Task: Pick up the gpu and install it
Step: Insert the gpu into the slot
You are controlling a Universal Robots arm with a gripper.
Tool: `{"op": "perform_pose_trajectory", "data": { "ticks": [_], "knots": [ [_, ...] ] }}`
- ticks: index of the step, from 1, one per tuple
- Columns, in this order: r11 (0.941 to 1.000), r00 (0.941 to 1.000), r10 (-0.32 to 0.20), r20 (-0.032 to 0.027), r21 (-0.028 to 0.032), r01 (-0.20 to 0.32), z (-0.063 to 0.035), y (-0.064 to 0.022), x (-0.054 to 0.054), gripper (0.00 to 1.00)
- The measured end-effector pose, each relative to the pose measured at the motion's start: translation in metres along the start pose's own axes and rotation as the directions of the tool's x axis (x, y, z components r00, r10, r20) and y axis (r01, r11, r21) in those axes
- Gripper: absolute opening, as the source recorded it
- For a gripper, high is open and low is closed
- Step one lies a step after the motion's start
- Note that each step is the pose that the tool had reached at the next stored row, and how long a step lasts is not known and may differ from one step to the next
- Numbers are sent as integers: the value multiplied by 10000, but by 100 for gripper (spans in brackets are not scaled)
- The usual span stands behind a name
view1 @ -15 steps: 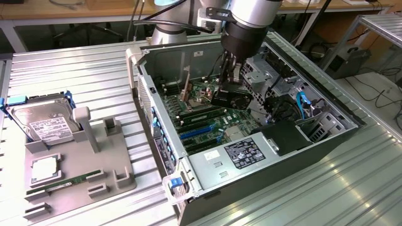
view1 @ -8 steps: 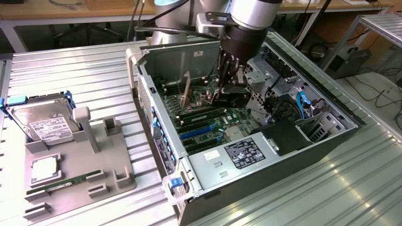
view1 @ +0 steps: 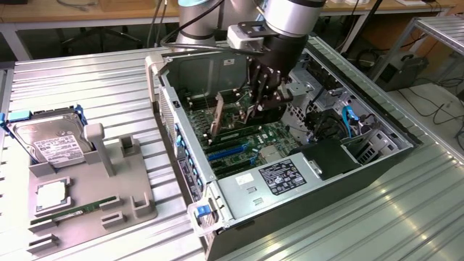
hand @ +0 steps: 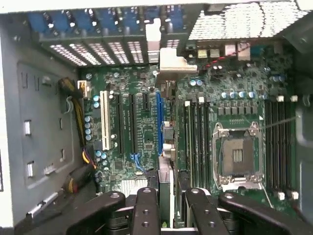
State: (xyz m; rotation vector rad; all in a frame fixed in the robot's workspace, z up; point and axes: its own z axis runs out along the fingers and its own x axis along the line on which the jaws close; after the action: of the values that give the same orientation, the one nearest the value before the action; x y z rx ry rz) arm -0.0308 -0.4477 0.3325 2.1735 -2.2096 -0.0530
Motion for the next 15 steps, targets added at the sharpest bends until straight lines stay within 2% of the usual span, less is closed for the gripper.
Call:
{"op": "perform_pose_trajectory", "data": {
  "ticks": [2, 3, 4, 5, 8, 9, 10, 12, 15],
  "knots": [
    [10000, 10000, -87, -4, 23, 87, 55, 92, 1, 26],
    [9999, 10000, -85, -4, 60, 85, 88, 210, 3, 26],
    [9999, 10000, -84, -3, 82, 84, 116, 297, 5, 26],
    [9999, 9999, -102, -5, 88, 102, 189, 363, 21, 26],
    [9996, 9997, -262, -14, 88, 262, 510, 373, 72, 26],
    [9993, 9994, -359, -12, 89, 359, 670, 440, 77, 26],
    [9993, 9993, -369, -12, 90, 369, 735, 442, 49, 26],
    [9993, 9993, -370, 0, 90, 370, 778, 451, 40, 26],
    [9993, 9993, -369, 1, 90, 369, 780, 457, 40, 26]
  ]
}}
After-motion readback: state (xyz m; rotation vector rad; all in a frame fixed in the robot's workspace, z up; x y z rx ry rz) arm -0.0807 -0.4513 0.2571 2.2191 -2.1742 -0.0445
